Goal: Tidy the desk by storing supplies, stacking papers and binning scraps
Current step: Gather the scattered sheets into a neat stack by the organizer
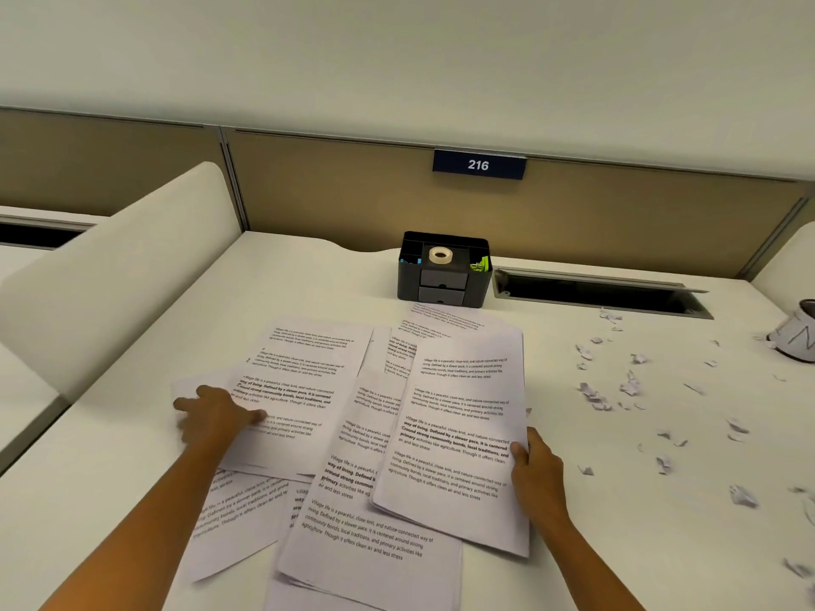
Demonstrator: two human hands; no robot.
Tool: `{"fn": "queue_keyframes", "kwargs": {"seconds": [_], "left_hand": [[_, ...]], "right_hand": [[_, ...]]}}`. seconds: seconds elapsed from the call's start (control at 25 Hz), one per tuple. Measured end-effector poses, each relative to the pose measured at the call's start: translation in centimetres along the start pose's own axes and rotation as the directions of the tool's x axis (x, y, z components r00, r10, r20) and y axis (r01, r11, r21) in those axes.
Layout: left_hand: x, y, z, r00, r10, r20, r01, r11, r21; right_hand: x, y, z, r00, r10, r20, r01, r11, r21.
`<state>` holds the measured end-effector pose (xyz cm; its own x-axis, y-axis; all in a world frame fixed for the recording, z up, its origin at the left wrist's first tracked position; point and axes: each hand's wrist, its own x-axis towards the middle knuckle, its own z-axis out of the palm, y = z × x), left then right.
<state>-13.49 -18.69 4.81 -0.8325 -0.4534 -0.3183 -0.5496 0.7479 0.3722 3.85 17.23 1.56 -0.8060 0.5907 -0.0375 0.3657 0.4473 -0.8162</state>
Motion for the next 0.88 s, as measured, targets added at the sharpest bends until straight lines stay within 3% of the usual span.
{"fn": "queue_keyframes", "kwargs": {"seconds": [0.16,0.28,0.4,0.56,0.72,0.88], "left_hand": [[0.2,-0.5,-0.4,0.996,0.084,0.027,-0.083,0.995,-0.048],[0.0,-1.0,0.0,0.990,0.137,-0.030,-0.138,0.990,-0.041],[-0.5,-1.4,1.0,0.990,0.054,-0.134,-0.042,0.995,0.086],[-1.4,-0.9,1.0,0.989,-0.122,-0.085,0.126,0.991,0.043],[-1.2,-0.8,0.5,0.987,-0.156,-0.041,0.153,0.986,-0.068],[-1.2,-1.7,-0.1,0.996,-0.048,-0.069,0.036,0.986,-0.163]], "right_hand": [[0.1,0.0,0.1,1.000,0.022,0.008,-0.021,1.000,-0.015],[0.2,0.1,0.2,1.000,0.024,0.010,-0.024,1.000,-0.018],[0.3,0.2,0.3,0.999,0.031,0.011,-0.030,0.999,-0.023],[0.3,0.3,0.5,0.999,0.035,0.003,-0.035,0.999,-0.035],[0.3,0.7,0.7,0.999,0.030,-0.010,-0.031,0.999,-0.035],[0.2,0.6,0.7,1.000,0.020,-0.018,-0.021,0.999,-0.033]]}}
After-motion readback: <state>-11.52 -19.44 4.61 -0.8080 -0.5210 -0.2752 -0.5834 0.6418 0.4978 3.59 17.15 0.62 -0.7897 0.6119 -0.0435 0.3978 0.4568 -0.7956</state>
